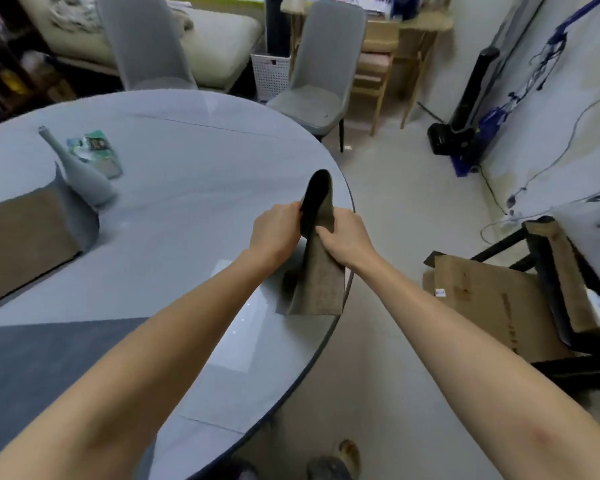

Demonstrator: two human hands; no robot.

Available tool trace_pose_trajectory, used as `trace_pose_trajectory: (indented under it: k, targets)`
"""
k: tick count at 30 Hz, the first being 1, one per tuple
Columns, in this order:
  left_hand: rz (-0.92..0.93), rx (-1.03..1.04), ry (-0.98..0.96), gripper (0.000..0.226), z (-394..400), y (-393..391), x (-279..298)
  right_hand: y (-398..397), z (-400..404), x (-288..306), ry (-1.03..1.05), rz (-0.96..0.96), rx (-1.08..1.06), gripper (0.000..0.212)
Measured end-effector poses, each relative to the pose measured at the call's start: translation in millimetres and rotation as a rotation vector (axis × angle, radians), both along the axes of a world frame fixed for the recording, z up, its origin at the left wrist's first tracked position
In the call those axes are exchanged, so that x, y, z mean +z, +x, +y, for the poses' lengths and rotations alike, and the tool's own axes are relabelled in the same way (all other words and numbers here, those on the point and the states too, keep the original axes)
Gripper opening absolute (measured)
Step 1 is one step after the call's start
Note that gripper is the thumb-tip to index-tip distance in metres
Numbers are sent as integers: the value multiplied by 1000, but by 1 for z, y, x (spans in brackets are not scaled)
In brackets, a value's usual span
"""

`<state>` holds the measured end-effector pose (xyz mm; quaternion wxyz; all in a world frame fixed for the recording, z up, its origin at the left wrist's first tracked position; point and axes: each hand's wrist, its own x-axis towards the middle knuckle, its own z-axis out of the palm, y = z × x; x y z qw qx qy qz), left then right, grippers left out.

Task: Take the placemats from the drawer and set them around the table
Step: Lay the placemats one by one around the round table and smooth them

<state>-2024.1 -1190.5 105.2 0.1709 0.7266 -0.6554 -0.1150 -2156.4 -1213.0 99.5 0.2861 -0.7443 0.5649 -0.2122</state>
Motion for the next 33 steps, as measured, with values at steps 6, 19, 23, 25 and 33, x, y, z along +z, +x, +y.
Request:
trace_pose_trajectory:
  k: [6,19,23,25,33]
  targets:
    - [-113,231,-81,22,16,21,3,0,-28,9,-108,-82,281,14]
    - [-398,629,-470,55,35,114,8,122,-108,10,-446,-4,671,61]
    - [-442,571,-256,61,35,132,-1,148,-135,2,-431,-1,746,43]
    - [-397,614,-161,55,27,136,1,159,-148,-2,-480,25,773,44]
    - [-773,565,-314,50,8,136,-10,159,-197,9,-664,-35,937,63]
